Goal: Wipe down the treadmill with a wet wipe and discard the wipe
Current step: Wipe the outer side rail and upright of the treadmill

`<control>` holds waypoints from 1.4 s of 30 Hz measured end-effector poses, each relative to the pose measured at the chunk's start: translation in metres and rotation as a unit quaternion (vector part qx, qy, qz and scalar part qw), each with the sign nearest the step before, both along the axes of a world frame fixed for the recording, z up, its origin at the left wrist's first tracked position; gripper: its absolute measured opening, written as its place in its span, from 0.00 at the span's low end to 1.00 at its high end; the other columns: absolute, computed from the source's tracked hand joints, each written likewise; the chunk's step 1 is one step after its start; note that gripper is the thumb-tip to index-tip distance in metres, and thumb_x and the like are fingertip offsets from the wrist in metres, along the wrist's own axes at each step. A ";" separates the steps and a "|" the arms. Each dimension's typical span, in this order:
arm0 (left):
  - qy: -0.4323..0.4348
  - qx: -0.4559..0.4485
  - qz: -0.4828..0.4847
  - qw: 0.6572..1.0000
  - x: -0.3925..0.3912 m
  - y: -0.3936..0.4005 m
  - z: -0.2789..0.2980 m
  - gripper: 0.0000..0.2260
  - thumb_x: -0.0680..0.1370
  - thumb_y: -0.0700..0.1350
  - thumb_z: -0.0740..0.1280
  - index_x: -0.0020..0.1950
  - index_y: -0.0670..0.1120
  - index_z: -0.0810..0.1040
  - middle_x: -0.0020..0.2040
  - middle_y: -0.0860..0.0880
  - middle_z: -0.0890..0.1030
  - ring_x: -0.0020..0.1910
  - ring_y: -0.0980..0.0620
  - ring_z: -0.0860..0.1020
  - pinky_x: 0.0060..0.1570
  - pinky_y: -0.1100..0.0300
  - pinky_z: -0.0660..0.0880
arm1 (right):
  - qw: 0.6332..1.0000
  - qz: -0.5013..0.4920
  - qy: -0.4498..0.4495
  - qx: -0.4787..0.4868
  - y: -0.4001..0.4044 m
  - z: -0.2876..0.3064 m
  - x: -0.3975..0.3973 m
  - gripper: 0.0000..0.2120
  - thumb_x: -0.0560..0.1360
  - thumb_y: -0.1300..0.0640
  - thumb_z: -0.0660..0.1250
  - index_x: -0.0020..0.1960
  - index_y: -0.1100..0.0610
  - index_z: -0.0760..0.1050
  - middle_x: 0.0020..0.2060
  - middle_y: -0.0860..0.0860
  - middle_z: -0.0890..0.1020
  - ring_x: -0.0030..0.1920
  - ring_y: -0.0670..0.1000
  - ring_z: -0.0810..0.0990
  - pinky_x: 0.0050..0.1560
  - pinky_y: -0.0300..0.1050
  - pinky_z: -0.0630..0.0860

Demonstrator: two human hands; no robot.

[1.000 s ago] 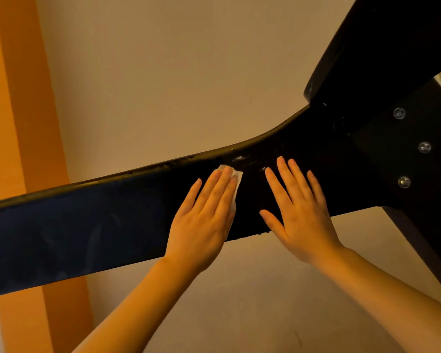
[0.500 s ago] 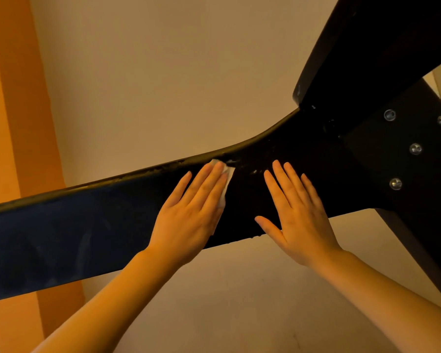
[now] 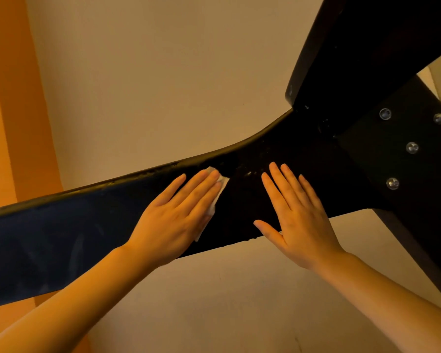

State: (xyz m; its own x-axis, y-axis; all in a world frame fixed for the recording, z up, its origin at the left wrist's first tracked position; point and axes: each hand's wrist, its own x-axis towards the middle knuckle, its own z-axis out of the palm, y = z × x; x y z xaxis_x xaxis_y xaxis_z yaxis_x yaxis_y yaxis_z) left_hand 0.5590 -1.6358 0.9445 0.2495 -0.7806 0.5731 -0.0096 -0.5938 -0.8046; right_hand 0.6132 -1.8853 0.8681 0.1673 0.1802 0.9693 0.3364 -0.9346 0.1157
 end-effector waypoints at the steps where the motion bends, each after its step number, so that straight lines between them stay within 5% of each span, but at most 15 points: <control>1: 0.002 0.001 0.000 1.000 -0.001 0.003 -0.001 0.24 0.85 0.50 0.47 0.80 0.42 0.56 0.80 0.44 0.55 0.79 0.45 0.51 0.77 0.48 0.51 | 1.000 -0.001 -0.002 -0.002 -0.001 0.000 0.000 0.36 0.81 0.34 0.46 0.80 0.56 0.53 0.79 0.55 0.56 0.79 0.56 0.52 0.77 0.52 0.49; 8: -0.020 -0.015 -0.002 1.000 0.010 -0.041 0.021 0.25 0.85 0.52 0.45 0.80 0.42 0.54 0.80 0.44 0.52 0.79 0.46 0.49 0.78 0.50 0.45 | 1.000 -0.009 -0.011 -0.003 -0.001 0.000 0.003 0.36 0.80 0.33 0.49 0.79 0.56 0.55 0.79 0.55 0.57 0.79 0.56 0.53 0.77 0.55 0.51; 14: -0.017 -0.041 -0.003 0.999 0.003 -0.007 -0.007 0.24 0.85 0.50 0.48 0.79 0.41 0.55 0.80 0.43 0.55 0.79 0.45 0.52 0.76 0.47 0.53 | 1.000 -0.006 -0.009 -0.008 -0.003 0.000 0.003 0.36 0.80 0.34 0.49 0.80 0.56 0.54 0.79 0.55 0.56 0.80 0.55 0.51 0.78 0.54 0.50; 22: -0.031 -0.054 0.001 0.998 0.011 -0.046 0.017 0.26 0.85 0.52 0.46 0.80 0.42 0.51 0.80 0.44 0.51 0.79 0.46 0.48 0.77 0.49 0.46 | 1.000 -0.008 -0.011 -0.009 -0.003 0.000 0.004 0.36 0.80 0.33 0.49 0.80 0.56 0.54 0.79 0.55 0.56 0.79 0.55 0.51 0.78 0.54 0.50; 31: -0.057 -0.132 0.039 0.989 0.001 0.004 0.001 0.28 0.84 0.54 0.49 0.79 0.38 0.53 0.79 0.40 0.54 0.79 0.43 0.51 0.77 0.46 0.49 | 1.000 -0.012 -0.007 -0.009 -0.003 -0.001 0.005 0.36 0.80 0.33 0.48 0.80 0.56 0.53 0.79 0.55 0.55 0.80 0.55 0.50 0.77 0.55 0.50; 42: -0.031 -0.070 0.002 0.997 0.016 -0.051 0.025 0.28 0.85 0.55 0.46 0.80 0.40 0.48 0.80 0.42 0.47 0.79 0.44 0.45 0.77 0.48 0.43 | 1.000 -0.003 0.001 -0.010 -0.007 0.000 0.000 0.35 0.81 0.34 0.46 0.80 0.56 0.54 0.79 0.56 0.56 0.79 0.55 0.51 0.77 0.54 0.49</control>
